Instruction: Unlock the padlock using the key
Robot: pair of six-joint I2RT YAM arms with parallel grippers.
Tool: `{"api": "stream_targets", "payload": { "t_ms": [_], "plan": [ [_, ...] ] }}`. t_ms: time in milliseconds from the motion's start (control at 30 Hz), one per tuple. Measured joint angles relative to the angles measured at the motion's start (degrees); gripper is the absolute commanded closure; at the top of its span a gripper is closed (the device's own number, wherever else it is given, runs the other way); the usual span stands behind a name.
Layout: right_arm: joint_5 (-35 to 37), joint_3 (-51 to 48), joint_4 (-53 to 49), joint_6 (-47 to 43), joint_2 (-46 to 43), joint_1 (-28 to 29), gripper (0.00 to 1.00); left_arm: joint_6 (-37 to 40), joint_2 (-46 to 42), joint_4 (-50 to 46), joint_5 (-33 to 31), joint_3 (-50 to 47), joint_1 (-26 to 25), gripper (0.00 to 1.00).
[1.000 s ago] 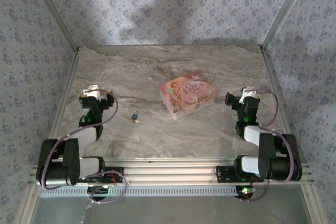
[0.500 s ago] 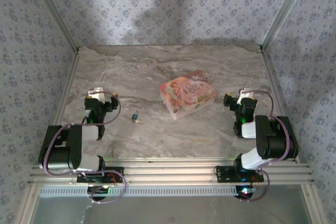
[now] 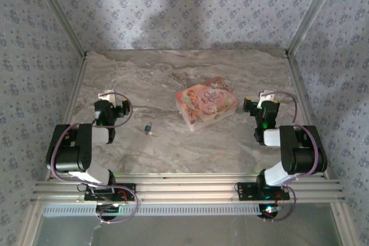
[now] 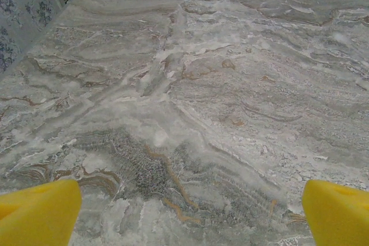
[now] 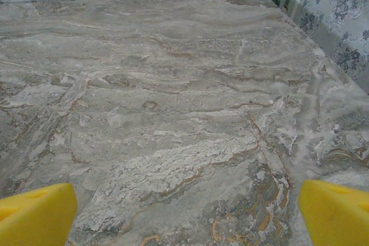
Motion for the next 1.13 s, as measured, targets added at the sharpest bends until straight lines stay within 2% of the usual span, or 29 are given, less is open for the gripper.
{"api": "stream_targets", "payload": {
  "t_ms": [1133],
  "plan": [
    [0.5,0.0,-0.4,-0.7,0.1,0.2,0.0,0.0,0.0,0.0,0.0,0.0,0.0,0.02]
  ]
}}
